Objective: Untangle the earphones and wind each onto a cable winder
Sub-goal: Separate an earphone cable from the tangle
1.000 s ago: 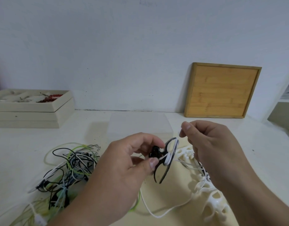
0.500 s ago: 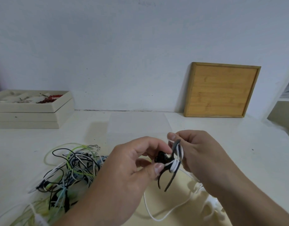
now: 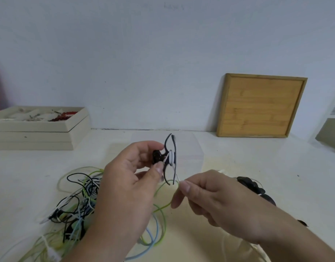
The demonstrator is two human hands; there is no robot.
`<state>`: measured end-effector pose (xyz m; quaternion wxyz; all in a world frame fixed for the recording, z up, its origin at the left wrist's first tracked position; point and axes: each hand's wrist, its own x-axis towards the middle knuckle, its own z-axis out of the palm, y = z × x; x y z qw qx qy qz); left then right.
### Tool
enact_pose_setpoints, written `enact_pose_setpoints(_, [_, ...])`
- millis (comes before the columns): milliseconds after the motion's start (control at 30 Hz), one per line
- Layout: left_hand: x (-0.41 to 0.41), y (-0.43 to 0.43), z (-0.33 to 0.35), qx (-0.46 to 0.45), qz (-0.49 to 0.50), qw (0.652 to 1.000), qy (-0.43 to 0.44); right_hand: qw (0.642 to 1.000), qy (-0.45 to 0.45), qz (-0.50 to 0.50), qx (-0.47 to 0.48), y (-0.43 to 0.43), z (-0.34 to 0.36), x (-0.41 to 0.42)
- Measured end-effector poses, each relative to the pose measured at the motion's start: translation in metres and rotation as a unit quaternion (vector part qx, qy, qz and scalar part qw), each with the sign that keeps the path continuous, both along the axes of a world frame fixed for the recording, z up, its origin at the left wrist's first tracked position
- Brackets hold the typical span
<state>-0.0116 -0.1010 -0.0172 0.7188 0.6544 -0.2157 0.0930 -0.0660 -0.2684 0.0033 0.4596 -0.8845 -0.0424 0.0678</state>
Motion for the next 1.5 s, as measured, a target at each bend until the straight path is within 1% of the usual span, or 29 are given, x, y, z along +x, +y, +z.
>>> enact_pose_setpoints(100, [0.001,-0.001,-0.002,-0.011,0.016,1.0,0.001,0.999,-0.008,0.048,-0.008,0.001,0.005,-0.003])
enact_pose_setpoints(200, [0.001,-0.002,-0.003,0.001,0.035,0.999,-0.002,0.997,-0.013,0.072,-0.021,0.002,0.006,-0.004])
enact_pose_setpoints(333, [0.002,0.0,-0.004,0.052,0.078,0.995,-0.035,0.995,-0.043,0.085,-0.022,0.003,0.005,-0.005])
enact_pose_setpoints(467, [0.002,0.005,-0.002,0.12,0.112,0.983,-0.083,0.996,-0.077,0.041,0.031,0.005,0.012,-0.008])
enact_pose_setpoints(600, [0.004,0.01,-0.001,0.199,0.134,0.963,-0.121,0.985,-0.152,-0.035,0.069,0.001,0.015,-0.01])
enact_pose_setpoints(700, [0.0,0.009,0.0,0.276,0.103,0.943,-0.154,0.969,-0.208,-0.112,0.066,-0.001,0.017,-0.011])
enact_pose_setpoints(833, [-0.006,0.004,0.001,0.315,0.046,0.929,-0.187,0.952,-0.244,-0.182,0.043,-0.004,0.017,-0.008])
enact_pose_setpoints(900, [-0.009,0.003,0.002,0.303,0.034,0.934,-0.188,0.946,-0.245,-0.208,0.043,-0.006,0.016,-0.006])
enact_pose_setpoints(1000, [-0.011,0.003,0.002,0.267,0.0,0.952,-0.148,0.94,-0.233,-0.241,0.067,-0.008,0.014,-0.004])
enact_pose_setpoints(1167, [-0.012,0.003,0.004,0.223,-0.047,0.967,-0.11,0.945,-0.19,-0.249,0.091,-0.008,0.014,-0.004])
enact_pose_setpoints(1267, [-0.013,0.001,0.004,0.189,-0.069,0.975,-0.092,0.954,-0.147,-0.24,0.105,-0.009,0.007,0.0])
enact_pose_setpoints(1333, [-0.014,0.001,0.004,0.176,-0.08,0.977,-0.093,0.957,-0.115,-0.227,0.14,-0.008,0.003,0.002])
enact_pose_setpoints(1433, [-0.017,-0.002,0.005,0.155,-0.088,0.98,-0.093,0.959,-0.064,-0.178,0.211,-0.004,-0.001,0.006])
enact_pose_setpoints(1500, [-0.016,-0.003,0.004,0.115,-0.073,0.987,-0.082,0.965,-0.034,-0.146,0.215,-0.002,-0.004,0.007])
